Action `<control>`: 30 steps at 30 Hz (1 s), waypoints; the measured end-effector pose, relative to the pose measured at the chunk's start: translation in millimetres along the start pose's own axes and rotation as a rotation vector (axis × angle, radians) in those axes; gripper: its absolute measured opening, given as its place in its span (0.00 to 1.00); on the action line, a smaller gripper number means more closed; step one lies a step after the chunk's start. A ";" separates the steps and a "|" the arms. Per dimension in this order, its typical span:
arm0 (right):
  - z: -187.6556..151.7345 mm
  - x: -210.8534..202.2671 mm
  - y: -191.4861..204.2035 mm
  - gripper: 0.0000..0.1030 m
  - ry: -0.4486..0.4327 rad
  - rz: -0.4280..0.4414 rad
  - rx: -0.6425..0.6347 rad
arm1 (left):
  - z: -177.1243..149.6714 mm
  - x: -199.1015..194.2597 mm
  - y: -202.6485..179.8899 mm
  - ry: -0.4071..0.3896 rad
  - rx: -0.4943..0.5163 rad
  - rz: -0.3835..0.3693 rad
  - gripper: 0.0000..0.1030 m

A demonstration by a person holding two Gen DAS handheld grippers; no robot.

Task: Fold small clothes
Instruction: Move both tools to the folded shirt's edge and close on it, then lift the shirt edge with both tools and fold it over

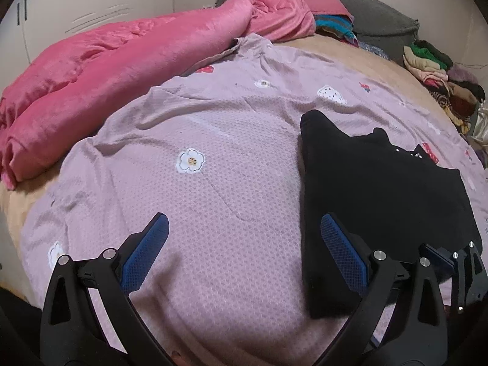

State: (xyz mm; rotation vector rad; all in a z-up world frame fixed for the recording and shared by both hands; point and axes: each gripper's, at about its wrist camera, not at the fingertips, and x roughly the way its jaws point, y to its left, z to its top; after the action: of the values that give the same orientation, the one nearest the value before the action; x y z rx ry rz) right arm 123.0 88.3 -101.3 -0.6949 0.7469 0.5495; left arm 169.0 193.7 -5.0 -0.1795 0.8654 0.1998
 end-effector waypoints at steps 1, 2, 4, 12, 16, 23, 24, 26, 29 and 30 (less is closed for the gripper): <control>3.2 4.4 0.9 0.95 0.001 -0.014 -0.009 | 1.5 2.4 0.0 0.008 -0.006 -0.013 0.91; 6.2 8.4 0.9 0.95 0.002 -0.019 -0.013 | 3.1 4.6 0.0 0.013 -0.012 -0.020 0.91; 10.5 15.2 -0.1 0.95 0.002 -0.021 -0.017 | 7.4 10.1 -1.3 0.022 -0.007 -0.019 0.91; 22.1 22.2 -5.6 0.63 -0.062 -0.070 -0.018 | 30.5 36.3 -14.9 0.084 -0.018 -0.070 0.91; 16.8 5.4 -10.7 0.26 -0.128 -0.055 -0.014 | 42.6 49.7 -26.3 0.128 -0.050 -0.177 0.91; 6.8 -17.6 -36.7 0.20 -0.198 -0.030 0.062 | 49.9 75.3 -43.1 0.218 -0.126 -0.281 0.91; 5.1 -20.8 -40.9 0.20 -0.207 -0.025 0.075 | 50.2 77.1 -45.1 0.224 -0.129 -0.290 0.91; 1.9 -27.6 -46.7 0.19 -0.222 -0.016 0.100 | 50.5 78.8 -51.5 0.227 -0.137 -0.306 0.91; -3.2 -37.4 -57.2 0.19 -0.246 -0.017 0.131 | 50.4 73.3 -65.5 0.216 -0.133 -0.352 0.78; -5.3 -41.0 -60.7 0.18 -0.253 -0.017 0.144 | 50.7 70.1 -70.8 0.210 -0.128 -0.369 0.71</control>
State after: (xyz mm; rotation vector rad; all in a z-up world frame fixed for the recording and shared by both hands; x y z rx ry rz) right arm 135.9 36.6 -50.7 -0.4869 0.5370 0.5503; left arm 268.0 144.5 -21.3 -0.4816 1.0110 -0.1115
